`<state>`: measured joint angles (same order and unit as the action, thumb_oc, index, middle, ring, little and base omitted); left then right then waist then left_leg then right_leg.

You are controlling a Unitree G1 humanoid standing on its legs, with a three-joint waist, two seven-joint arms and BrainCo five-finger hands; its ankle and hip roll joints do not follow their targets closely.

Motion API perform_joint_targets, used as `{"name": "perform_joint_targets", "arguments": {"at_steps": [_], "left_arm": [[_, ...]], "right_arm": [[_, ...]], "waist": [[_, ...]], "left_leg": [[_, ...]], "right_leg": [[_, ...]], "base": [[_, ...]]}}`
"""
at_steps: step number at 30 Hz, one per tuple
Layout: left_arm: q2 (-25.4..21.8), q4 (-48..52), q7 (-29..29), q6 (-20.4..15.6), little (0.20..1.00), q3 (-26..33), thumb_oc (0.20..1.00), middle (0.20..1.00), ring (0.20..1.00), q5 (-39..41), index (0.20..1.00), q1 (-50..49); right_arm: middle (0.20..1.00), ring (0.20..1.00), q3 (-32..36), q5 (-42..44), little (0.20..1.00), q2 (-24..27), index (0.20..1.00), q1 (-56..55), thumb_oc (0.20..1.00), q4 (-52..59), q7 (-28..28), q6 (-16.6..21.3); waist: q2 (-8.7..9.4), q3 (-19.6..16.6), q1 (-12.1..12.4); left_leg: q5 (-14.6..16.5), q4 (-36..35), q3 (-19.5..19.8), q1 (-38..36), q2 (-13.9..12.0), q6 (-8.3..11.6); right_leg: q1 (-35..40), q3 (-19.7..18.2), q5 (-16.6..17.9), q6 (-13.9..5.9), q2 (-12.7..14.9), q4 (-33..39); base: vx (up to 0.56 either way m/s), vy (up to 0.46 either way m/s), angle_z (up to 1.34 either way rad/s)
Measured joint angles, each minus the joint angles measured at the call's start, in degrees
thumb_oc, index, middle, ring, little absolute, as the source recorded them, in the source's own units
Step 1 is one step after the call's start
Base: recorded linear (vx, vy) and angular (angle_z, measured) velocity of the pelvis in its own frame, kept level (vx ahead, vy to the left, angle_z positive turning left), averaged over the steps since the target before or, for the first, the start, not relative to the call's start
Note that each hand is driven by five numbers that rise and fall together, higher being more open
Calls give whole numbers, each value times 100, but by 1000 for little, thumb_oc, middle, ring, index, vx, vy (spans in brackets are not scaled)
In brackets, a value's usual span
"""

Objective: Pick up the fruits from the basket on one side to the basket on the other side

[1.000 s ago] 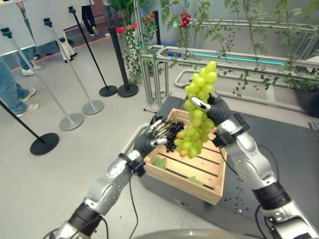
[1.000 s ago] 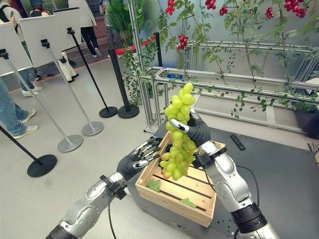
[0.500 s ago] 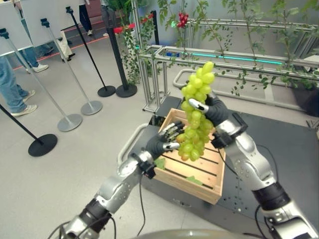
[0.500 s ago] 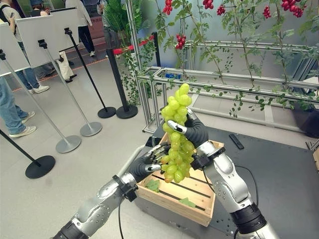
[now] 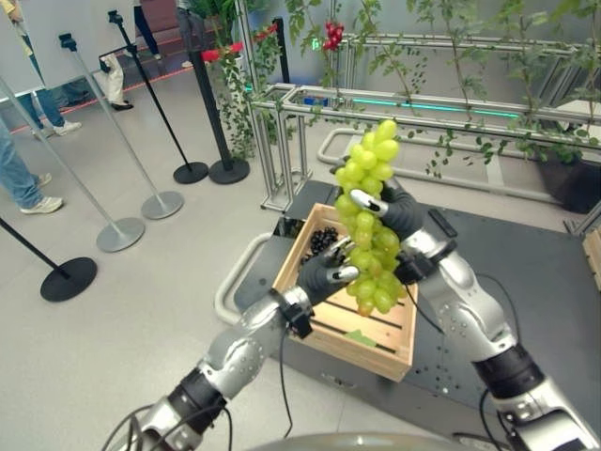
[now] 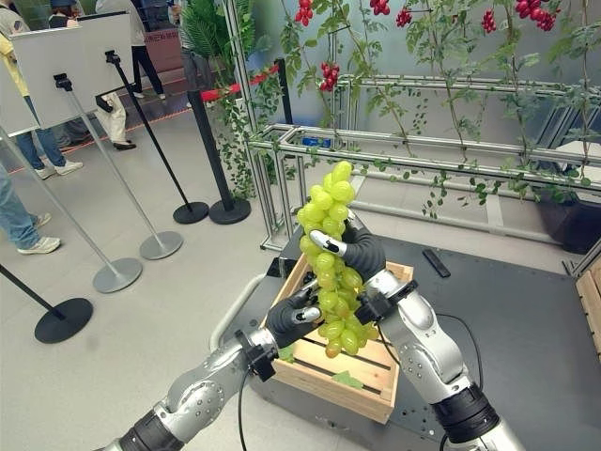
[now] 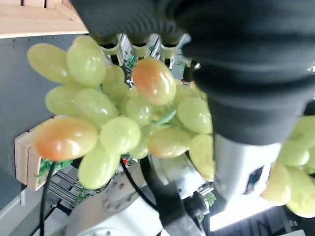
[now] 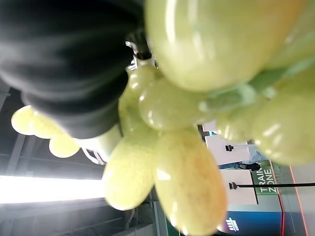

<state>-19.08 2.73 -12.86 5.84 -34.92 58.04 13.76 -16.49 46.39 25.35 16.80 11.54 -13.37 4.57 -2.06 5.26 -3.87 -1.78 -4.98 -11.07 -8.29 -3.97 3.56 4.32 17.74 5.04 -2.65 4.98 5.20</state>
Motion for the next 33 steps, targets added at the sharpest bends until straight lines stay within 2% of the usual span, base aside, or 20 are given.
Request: {"name": "perform_joint_targets", "arguments": {"at_steps": [4, 8, 10, 11, 12, 14, 15, 16, 33], "left_arm": [[1, 0, -1, 5, 1000, -17, 1000, 1000, 1000, 59, 1000, 4], [13, 23, -9, 100, 1000, -240, 1000, 1000, 1000, 457, 1000, 6], [13, 22, -15, 162, 925, -273, 925, 925, 925, 494, 925, 7], [49, 23, -15, 192, 693, -297, 693, 693, 693, 636, 693, 9], [51, 22, -15, 217, 696, -308, 696, 696, 696, 647, 696, 8], [36, 20, -13, 282, 784, -383, 784, 784, 784, 692, 784, 8], [37, 21, -43, 331, 950, -445, 950, 950, 950, 787, 950, 8], [39, 30, -84, 354, 1000, -471, 1000, 1000, 1000, 825, 1000, 8], [54, 71, -185, 460, 1000, -720, 1000, 1000, 1000, 1314, 1000, 8]], "right_arm": [[200, 200, 0, 2, 200, -6, 200, 0, 200, 0, -3, -1], [200, 200, 0, 3, 200, -12, 200, 0, 200, 0, -10, -23], [200, 200, -1, 3, 200, -12, 200, 0, 200, 0, -12, -42], [200, 200, -1, 22, 200, -13, 200, 0, 200, 0, -23, -46], [200, 200, -1, 44, 200, -13, 200, 0, 200, 0, -31, -46], [200, 200, -2, 167, 200, -17, 200, 0, 200, 9, -85, -46], [200, 200, -4, 215, 200, -17, 200, 0, 200, 10, -116, -48], [200, 200, -4, 220, 200, -17, 200, 0, 200, 10, -116, -51], [200, 200, -2, 223, 200, -161, 200, 0, 200, 10, -119, -27]], "waist": [[4, 1, -1], [6, 3, -3], [7, 4, -4], [9, 5, -9], [9, 5, -9], [9, 5, -10], [12, 7, -10], [15, 8, -10], [64, 35, -76]], "left_leg": [[2, 0, 2, 3, 5, -2], [3, 0, 1, 4, 8, -3], [3, 0, 1, 5, 8, -3], [3, 0, 1, 6, 7, -3], [3, -1, 1, 6, 7, -3], [4, -1, 1, 6, 7, -3], [5, 0, 1, 9, 9, -2], [6, -1, 1, 15, 10, -3], [7, 0, 2, 72, 16, -6]], "right_leg": [[-4, 0, 0, 0, 3, 0], [-7, 0, -1, -1, 6, 0], [-8, 0, 0, -1, 6, 0], [-10, -1, 0, -1, 6, 0], [-10, -1, 0, -1, 6, 0], [-19, -2, 0, -1, 6, 0], [-30, -3, 0, -1, 7, 0], [-36, -4, 0, -1, 7, -1], [-69, -8, 2, -4, 12, -2]], "base": [[0, 0, 0], [0, 0, 0], [0, 0, 0], [0, 0, 0], [0, 0, 0], [0, 0, 0], [0, 0, 0], [0, 0, 0], [0, 0, 0]]}}
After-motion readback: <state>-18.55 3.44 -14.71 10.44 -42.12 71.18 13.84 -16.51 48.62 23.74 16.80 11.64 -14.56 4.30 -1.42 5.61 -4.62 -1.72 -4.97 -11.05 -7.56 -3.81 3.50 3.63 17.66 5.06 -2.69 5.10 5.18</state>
